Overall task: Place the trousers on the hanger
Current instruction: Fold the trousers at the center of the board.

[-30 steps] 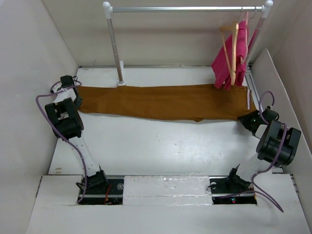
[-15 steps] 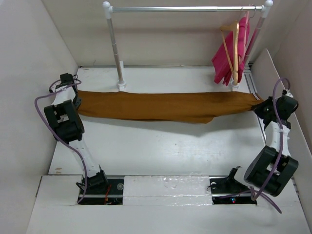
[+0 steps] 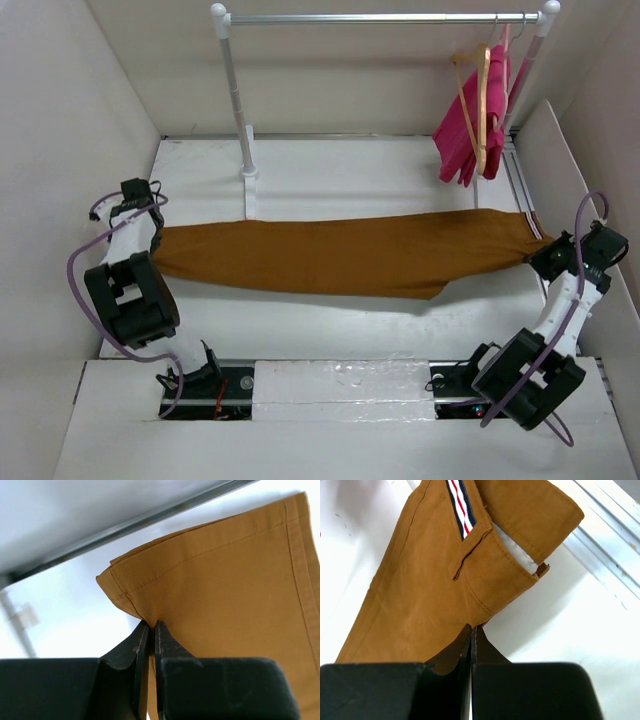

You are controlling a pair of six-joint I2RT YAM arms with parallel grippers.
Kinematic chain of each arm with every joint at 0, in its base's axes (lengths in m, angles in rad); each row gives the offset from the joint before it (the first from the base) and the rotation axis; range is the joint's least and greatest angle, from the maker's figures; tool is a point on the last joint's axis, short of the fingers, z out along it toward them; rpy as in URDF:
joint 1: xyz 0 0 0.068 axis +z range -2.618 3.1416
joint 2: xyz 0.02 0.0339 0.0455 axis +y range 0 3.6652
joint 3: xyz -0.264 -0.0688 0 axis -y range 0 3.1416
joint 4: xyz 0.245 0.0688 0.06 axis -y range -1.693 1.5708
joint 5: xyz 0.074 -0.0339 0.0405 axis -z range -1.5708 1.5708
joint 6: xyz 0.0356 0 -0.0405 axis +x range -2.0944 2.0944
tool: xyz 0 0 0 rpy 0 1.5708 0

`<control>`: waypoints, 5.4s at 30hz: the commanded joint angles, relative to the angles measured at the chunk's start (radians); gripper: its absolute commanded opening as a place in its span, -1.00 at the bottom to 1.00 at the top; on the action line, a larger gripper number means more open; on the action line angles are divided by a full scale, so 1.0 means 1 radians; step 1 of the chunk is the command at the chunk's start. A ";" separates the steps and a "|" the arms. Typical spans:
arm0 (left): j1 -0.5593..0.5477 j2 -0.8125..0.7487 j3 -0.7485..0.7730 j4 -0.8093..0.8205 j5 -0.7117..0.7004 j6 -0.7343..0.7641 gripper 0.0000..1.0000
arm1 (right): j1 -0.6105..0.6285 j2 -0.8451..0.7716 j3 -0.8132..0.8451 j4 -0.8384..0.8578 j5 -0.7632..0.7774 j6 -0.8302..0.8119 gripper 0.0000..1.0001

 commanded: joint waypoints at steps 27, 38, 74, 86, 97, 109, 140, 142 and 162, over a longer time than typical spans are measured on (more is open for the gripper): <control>-0.663 -0.352 -0.145 0.253 0.392 -0.086 -0.19 | -0.043 0.083 -0.174 0.154 0.187 0.036 1.00; -0.905 -0.244 -0.219 0.310 0.415 -0.120 -0.19 | -0.052 0.353 -0.143 0.390 0.069 0.096 0.96; -1.036 -0.267 0.154 0.152 0.255 0.023 -0.20 | 0.773 -0.408 -0.027 0.079 0.290 0.198 -1.00; -0.883 -0.434 0.024 0.079 0.252 -0.010 -0.23 | 1.688 0.063 0.478 0.106 0.900 0.249 -1.00; -0.883 -0.386 -0.365 0.349 0.499 -0.108 -0.26 | 1.375 0.060 0.734 0.215 0.667 0.093 -1.00; -1.200 0.048 -0.187 0.478 0.512 -0.233 -0.28 | 1.197 -0.030 0.869 0.174 0.507 0.061 -1.00; -0.664 -0.747 -0.027 0.094 0.187 -0.106 -0.27 | 1.568 0.319 1.061 0.157 0.437 -0.139 -1.00; -0.663 -0.775 -0.004 0.054 0.107 -0.123 -0.26 | 1.655 0.386 1.102 0.152 0.460 -0.163 -1.00; -0.663 -0.855 0.102 -0.040 -0.098 -0.077 -0.23 | 1.802 0.583 0.758 0.441 0.225 -0.091 0.76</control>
